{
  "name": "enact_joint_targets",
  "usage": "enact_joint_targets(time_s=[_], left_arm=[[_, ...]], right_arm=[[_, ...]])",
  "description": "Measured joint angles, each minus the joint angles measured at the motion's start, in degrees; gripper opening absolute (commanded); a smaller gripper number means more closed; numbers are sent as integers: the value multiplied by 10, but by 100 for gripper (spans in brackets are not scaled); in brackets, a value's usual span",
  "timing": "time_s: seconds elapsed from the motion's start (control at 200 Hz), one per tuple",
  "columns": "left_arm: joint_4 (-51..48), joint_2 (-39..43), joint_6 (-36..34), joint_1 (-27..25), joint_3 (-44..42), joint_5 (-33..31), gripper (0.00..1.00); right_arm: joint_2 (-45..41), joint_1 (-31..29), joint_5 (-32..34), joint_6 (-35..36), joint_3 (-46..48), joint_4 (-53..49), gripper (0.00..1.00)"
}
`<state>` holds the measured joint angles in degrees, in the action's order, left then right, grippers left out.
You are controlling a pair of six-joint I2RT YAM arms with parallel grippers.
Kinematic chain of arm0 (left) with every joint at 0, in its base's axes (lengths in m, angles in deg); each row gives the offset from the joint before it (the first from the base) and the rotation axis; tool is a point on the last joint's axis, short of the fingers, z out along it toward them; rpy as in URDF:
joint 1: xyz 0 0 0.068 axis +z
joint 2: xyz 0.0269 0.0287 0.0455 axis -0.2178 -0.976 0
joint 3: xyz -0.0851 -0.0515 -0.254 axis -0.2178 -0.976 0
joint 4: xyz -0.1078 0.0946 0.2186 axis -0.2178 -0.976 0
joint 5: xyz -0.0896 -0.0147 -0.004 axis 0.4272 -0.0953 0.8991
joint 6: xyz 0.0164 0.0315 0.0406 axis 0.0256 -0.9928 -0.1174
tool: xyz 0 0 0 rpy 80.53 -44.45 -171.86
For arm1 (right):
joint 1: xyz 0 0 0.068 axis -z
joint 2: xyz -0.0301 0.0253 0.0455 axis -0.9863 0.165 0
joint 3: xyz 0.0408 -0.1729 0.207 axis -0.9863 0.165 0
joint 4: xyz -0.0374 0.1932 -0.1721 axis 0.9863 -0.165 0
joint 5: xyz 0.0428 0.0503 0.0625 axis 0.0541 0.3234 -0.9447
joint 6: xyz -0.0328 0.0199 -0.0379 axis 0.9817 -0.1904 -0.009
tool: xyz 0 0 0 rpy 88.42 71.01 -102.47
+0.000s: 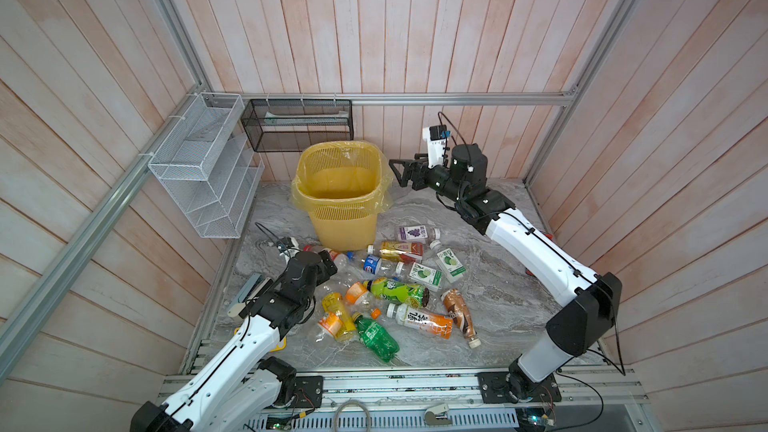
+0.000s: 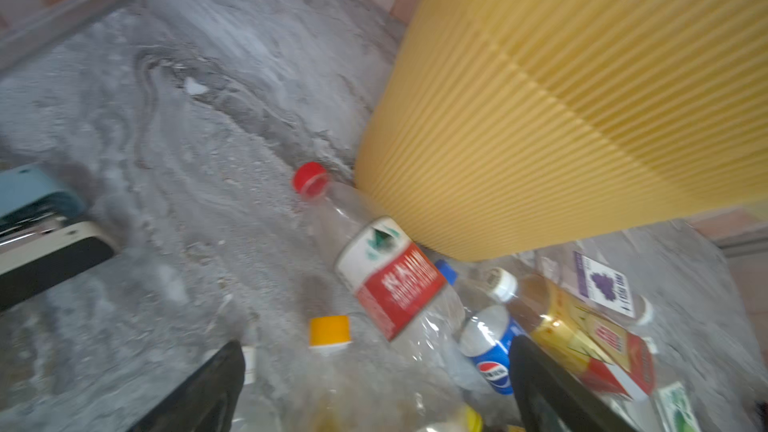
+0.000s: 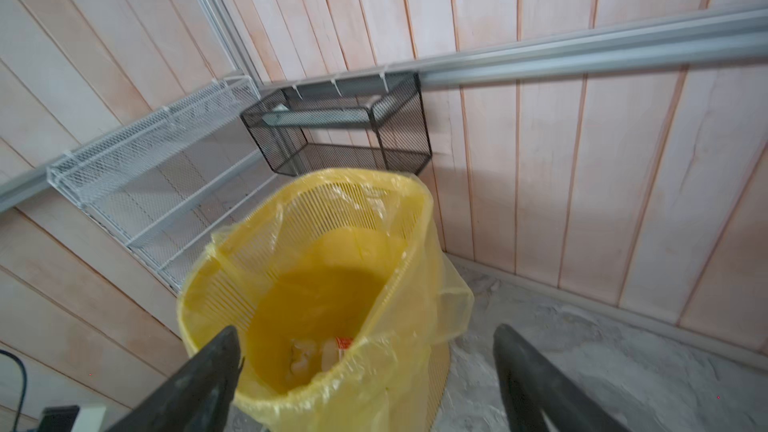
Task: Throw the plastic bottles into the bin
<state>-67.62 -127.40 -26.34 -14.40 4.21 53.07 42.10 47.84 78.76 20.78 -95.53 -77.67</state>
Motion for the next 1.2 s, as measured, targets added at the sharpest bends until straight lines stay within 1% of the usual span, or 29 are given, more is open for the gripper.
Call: enact_joint_targets(time_s=[0.13,0.245,0.305,0.405,0.54,0.655,0.74,0.805,0.835,0.965,1.015,1.11,1.2], left_arm=[[23,-53,4,-39,10,11,100],[29,-62,24,-47,0,10,100],[31,-62,36,-51,-8,8,100],[30,-62,48,-59,-17,0,100],[30,-59,50,-67,-17,-14,100],[28,-51,49,-67,-17,-32,100],[25,-45,47,-64,-17,-44,100],[21,-42,43,-54,-17,-47,100],[20,-40,40,-47,-17,-46,100],[10,-24,23,8,-17,-37,100],[7,-14,16,21,-17,-37,100],[-2,9,2,40,-17,-35,100],[-14,20,-9,61,-16,-27,100]], right_arm=[[-28,32,15,-1,134,-14,95],[-57,54,38,0,226,-32,95],[-77,57,46,0,258,-37,95],[-116,64,50,3,301,-36,95],[-152,70,45,16,330,-31,95],[-175,68,33,33,348,-26,92],[-192,56,21,53,365,-22,92],[-203,28,16,77,374,-22,91],[-205,6,10,92,374,-22,90],[-205,-85,-12,137,374,-23,89],[-204,-119,-20,149,372,-27,89],[-186,-199,-26,174,353,-41,89],[-147,-275,-29,194,326,-59,89]])
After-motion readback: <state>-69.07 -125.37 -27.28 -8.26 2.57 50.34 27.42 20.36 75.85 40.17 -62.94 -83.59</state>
